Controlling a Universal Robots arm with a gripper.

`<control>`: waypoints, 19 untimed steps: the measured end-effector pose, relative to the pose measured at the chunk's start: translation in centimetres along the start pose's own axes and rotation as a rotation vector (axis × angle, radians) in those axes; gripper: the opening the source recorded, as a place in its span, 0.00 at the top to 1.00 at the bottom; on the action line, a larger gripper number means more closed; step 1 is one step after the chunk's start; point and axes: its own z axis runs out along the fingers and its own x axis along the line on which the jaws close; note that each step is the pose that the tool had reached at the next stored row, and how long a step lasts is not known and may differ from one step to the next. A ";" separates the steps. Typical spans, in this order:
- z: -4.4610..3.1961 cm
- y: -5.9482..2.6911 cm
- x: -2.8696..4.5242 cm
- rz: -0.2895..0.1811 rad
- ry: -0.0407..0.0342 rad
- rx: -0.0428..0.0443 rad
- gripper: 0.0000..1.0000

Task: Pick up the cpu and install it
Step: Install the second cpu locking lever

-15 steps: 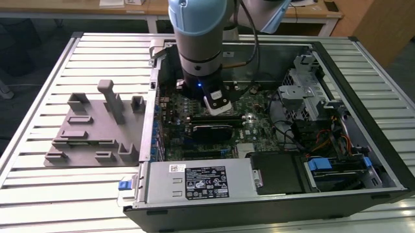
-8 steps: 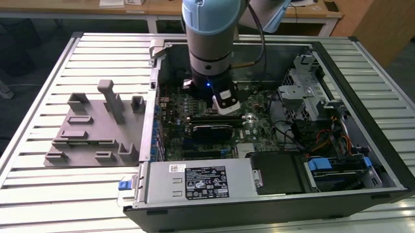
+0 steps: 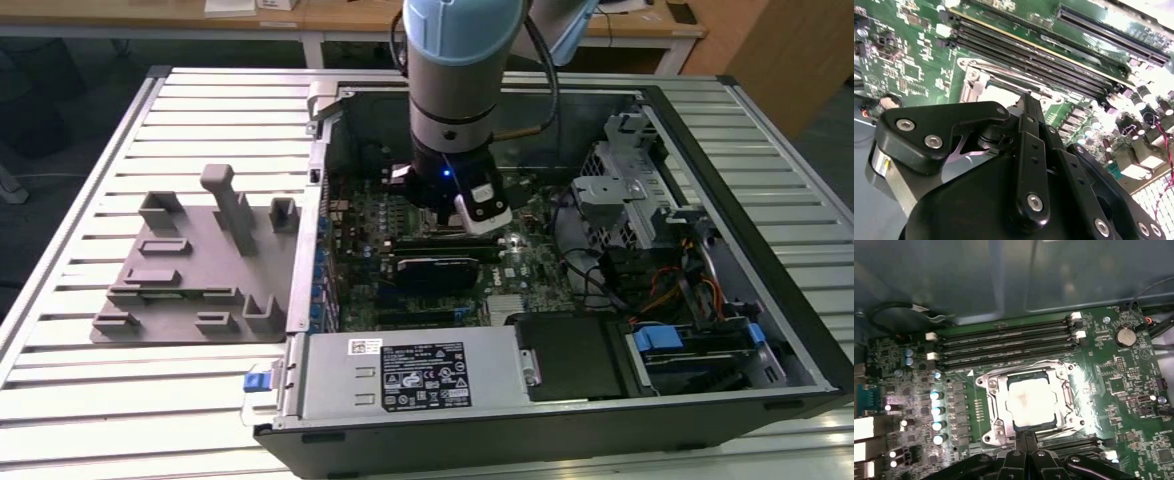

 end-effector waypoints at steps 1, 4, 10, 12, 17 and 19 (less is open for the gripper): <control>0.03 0.09 -0.13 0.000 0.0001 0.0043 0.89; 0.19 0.48 -0.44 0.000 0.0017 0.0161 0.89; 0.62 1.53 -0.83 0.000 0.0026 0.0461 0.89; 0.78 1.94 -0.91 0.000 0.0026 0.0563 0.89; 1.15 3.02 -1.04 -0.001 0.0008 0.0843 0.89; 1.30 3.50 -1.03 -0.002 -0.0001 0.0958 0.89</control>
